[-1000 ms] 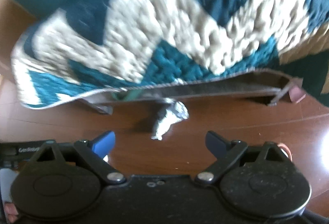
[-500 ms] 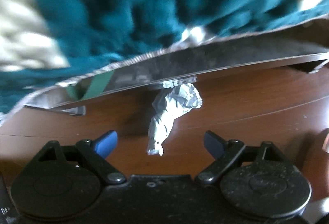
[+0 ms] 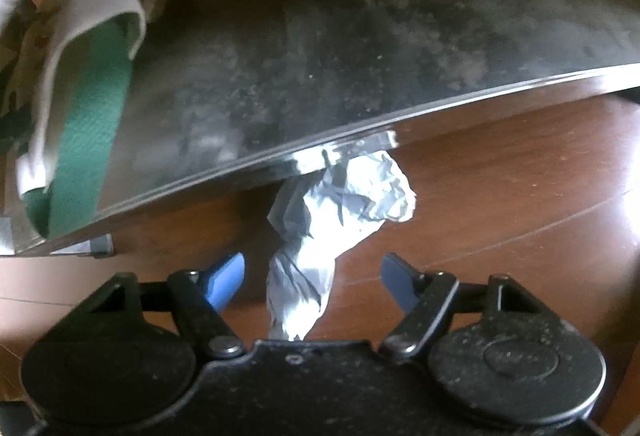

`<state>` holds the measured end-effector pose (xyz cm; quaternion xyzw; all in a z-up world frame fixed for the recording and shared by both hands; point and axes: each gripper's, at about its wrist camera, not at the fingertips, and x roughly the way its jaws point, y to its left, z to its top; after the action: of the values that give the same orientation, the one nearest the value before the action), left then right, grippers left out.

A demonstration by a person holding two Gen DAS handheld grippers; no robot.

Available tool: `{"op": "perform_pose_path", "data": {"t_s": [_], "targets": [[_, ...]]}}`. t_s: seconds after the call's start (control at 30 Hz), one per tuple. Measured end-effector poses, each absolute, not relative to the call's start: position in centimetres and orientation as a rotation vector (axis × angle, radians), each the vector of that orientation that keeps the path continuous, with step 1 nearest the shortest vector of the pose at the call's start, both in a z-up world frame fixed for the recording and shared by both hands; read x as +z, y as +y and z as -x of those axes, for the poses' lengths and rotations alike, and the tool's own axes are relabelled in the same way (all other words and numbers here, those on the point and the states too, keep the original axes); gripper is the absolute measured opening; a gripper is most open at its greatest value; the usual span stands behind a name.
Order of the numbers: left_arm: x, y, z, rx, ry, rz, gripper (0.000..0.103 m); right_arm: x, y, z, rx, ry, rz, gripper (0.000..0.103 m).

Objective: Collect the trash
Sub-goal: 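Close the right tool on the crumpled grey foil while the left grasps the white tissue, then lift the foil paper and tissue up over the teal wastebasket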

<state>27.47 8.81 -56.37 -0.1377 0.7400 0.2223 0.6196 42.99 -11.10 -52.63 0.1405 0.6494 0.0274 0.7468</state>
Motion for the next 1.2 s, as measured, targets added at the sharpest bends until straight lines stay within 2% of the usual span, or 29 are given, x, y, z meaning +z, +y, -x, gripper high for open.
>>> {"op": "perform_pose_path", "data": {"t_s": [0.07, 0.1, 0.13, 0.17, 0.2, 0.27, 0.33, 0.63, 1.1, 1.2], "targets": [[-56.3, 8.7, -27.6, 0.491, 1.692, 0.335, 0.06, -53.0, -10.9, -43.2, 0.058, 1.431, -0.316, 0.061], [-56.2, 8.6, -27.7, 0.48, 1.689, 0.348, 0.055, -53.3, -10.8, -43.2, 0.057, 1.442, -0.319, 0.053], [-56.2, 8.5, -27.8, 0.47, 1.688, 0.359, 0.046, -53.5, -10.7, -43.2, 0.058, 1.45, -0.319, 0.045], [-56.1, 8.4, -28.0, 0.458, 1.686, 0.368, 0.034, -53.6, -10.7, -43.2, 0.063, 1.455, -0.32, 0.041], [-56.0, 8.2, -28.2, 0.451, 1.685, 0.367, 0.029, -53.7, -10.6, -43.1, 0.068, 1.458, -0.32, 0.034], [-55.9, 8.1, -28.5, 0.441, 1.682, 0.356, 0.017, -53.5, -10.7, -42.9, 0.075, 1.466, -0.314, 0.032], [-55.5, 8.0, -28.7, 0.438, 1.675, 0.375, 0.011, -53.1, -11.0, -42.4, 0.088, 1.457, -0.318, 0.029], [-49.9, 6.4, -29.6, 0.366, 1.611, 0.34, 0.009, -48.8, -13.5, -38.0, 0.057, 1.491, -0.317, 0.028], [-34.8, 3.8, -27.0, 0.276, 1.396, 0.382, 0.007, -33.1, -15.0, -32.0, 0.126, 1.323, -0.265, 0.028], [-33.4, 4.4, -25.4, 0.262, 1.37, 0.408, 0.007, -30.5, -15.6, -30.3, 0.153, 1.278, -0.264, 0.028]]}}
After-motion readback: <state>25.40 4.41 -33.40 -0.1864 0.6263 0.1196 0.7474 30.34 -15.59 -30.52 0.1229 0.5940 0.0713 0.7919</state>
